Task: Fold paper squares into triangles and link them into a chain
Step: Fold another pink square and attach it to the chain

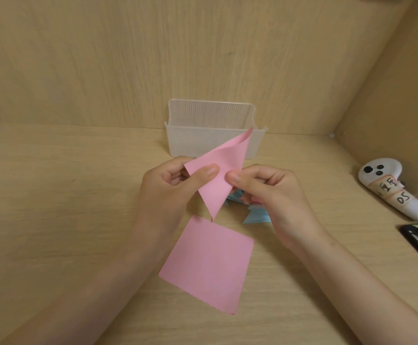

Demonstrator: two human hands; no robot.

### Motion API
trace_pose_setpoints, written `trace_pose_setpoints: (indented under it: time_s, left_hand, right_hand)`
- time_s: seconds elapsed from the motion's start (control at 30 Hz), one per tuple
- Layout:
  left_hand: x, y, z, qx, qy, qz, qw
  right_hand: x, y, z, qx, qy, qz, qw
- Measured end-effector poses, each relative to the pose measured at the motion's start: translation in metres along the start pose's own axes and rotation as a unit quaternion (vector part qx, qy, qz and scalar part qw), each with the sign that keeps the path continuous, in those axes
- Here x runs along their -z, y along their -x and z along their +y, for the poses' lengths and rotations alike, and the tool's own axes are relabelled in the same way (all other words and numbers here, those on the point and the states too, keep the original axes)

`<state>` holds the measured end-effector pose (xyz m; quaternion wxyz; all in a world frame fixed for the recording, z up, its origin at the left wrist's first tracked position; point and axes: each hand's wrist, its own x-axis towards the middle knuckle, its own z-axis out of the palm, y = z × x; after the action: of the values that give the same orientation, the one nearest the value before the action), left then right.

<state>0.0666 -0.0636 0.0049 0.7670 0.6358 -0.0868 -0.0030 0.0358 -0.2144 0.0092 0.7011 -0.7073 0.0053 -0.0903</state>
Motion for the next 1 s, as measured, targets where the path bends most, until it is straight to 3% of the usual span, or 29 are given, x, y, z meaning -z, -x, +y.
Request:
trace_pose_setpoints:
  time_s: [0.5,0.67,0.87,1.0]
  left_hand:
    - [0.0029,0.0006,-0.0008,0.063,0.03,-0.013,0.998]
    - [0.0042,-0.002,0.002,0.091,-0.009,-0.043,0.995]
    - [0.0077,-0.004,0.0091,0.039,-0.107,-0.08,0.99]
    - [0.0077,-0.0025,0.0079,0.059,-0.103,-0.103,0.988]
  right_hand:
    - [-0.0041,0.0004,0.0028,-0.003,-0.05,0.002,0.999]
    - [-0.0009,-0.0011,0.002,0.003,-0.02,0.008,1.0]
    - [-0.0049,0.0018,0.0033,0.023,0.038,-0.046,0.998]
    - [-0.006,0.002,0.0049,0.031,0.048,-0.054,0.997]
